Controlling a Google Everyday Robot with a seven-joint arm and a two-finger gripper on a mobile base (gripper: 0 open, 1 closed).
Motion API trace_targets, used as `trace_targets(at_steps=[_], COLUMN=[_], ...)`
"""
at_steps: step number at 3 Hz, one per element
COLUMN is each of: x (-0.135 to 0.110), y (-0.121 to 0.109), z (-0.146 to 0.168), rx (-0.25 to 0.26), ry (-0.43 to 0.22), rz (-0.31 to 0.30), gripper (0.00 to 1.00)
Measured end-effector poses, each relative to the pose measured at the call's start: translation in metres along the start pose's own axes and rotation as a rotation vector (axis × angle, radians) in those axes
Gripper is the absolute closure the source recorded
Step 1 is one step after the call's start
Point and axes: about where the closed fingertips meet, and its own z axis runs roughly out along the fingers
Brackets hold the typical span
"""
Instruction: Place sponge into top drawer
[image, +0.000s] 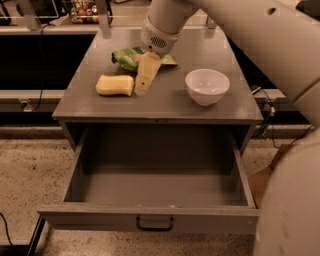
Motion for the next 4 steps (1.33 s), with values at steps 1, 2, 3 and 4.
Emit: trace_targets(at_steps=[1,2,3,4], x=[-0.023,-0.045,-0.058,-0.068], y=[-0.003,0.002,0.007,0.010], z=[0.049,0.085,0.112,0.129], rx=[-0.058,-0.101,-0.139,-0.168], ry=[-0.002,-0.008,-0.002,-0.008], rz=[0.012,0.031,0.044,0.055], gripper=[0.00,0.00,0.00,0.18])
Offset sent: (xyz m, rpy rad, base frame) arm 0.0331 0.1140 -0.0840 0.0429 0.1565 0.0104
